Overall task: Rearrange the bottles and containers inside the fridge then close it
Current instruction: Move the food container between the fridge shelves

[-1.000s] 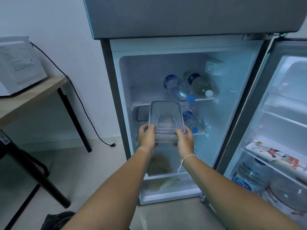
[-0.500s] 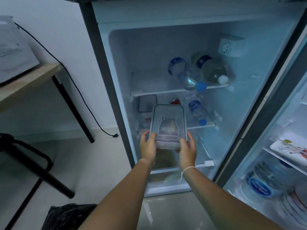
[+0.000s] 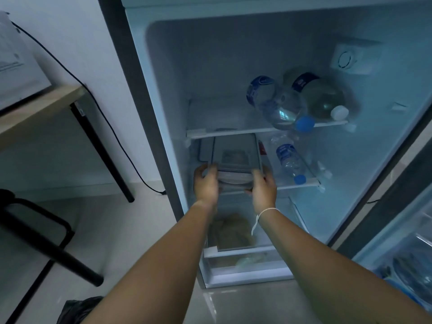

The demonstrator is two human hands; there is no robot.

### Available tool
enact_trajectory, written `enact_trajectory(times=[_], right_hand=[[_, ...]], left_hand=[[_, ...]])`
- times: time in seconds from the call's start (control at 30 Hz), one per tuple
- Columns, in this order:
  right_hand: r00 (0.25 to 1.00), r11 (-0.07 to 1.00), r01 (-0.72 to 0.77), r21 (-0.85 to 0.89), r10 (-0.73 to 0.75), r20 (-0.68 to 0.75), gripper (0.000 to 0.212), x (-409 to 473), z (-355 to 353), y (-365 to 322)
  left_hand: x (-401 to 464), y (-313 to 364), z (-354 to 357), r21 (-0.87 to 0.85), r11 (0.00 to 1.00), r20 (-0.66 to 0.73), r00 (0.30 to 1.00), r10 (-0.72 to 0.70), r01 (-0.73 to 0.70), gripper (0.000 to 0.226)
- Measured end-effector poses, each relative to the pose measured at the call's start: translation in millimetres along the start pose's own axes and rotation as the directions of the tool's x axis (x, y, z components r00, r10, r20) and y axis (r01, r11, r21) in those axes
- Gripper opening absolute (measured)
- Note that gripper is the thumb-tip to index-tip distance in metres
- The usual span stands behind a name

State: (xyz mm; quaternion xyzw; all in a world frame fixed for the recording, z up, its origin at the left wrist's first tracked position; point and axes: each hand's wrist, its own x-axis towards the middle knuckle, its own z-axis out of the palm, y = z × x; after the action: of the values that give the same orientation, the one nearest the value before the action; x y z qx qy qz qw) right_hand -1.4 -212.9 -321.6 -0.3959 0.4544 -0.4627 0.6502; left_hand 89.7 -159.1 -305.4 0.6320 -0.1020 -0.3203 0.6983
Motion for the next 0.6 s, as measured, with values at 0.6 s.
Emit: enact_trajectory(times=[0.6], right_hand=[[0.995,0.994,-0.022,-0.106,0.032,0.099,0.054,73.7,63.6,2.3]], left_hand=[[66.0,12.8,18.6,-0.011,0.999,-0.086,0.996,0.029,-0.030,0.016]])
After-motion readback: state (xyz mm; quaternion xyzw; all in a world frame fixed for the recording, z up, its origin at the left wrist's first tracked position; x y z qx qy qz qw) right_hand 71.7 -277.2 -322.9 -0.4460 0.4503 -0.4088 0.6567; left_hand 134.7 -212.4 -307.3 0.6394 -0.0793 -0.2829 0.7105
